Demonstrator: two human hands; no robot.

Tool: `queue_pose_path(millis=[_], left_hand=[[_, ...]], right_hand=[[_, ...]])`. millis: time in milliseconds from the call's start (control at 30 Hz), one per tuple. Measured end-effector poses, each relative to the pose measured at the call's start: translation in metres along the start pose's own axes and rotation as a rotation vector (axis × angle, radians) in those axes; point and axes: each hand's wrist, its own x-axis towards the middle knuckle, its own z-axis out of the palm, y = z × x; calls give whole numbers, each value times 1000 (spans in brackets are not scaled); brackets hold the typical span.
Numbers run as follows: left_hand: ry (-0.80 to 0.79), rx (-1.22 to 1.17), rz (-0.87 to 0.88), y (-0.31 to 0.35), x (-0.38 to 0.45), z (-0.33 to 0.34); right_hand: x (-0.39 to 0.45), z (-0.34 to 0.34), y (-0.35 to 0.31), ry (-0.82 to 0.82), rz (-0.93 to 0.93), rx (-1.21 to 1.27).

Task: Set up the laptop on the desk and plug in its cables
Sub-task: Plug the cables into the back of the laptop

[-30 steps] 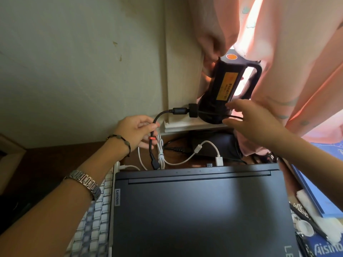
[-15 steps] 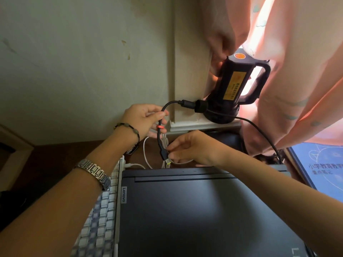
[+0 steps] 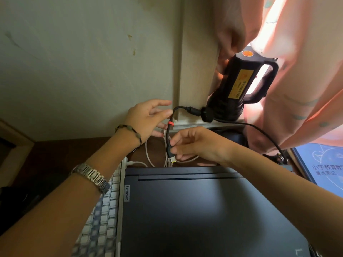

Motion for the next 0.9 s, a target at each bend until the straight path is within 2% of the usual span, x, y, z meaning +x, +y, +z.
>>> queue_pose_path(millis=[100, 233, 433, 900], left_hand=[[41, 210, 77, -8, -17, -4], [-72, 408, 99, -21, -43, 0], [-216, 433, 77, -40, -60, 10], [-245, 496, 135, -42, -66, 10]], right_hand=[[-5, -8, 2, 38, 13, 69], [-12, -13, 6, 59, 63, 46], [-16, -12, 11, 141, 100, -84], [-19, 9, 17, 434, 124, -234]])
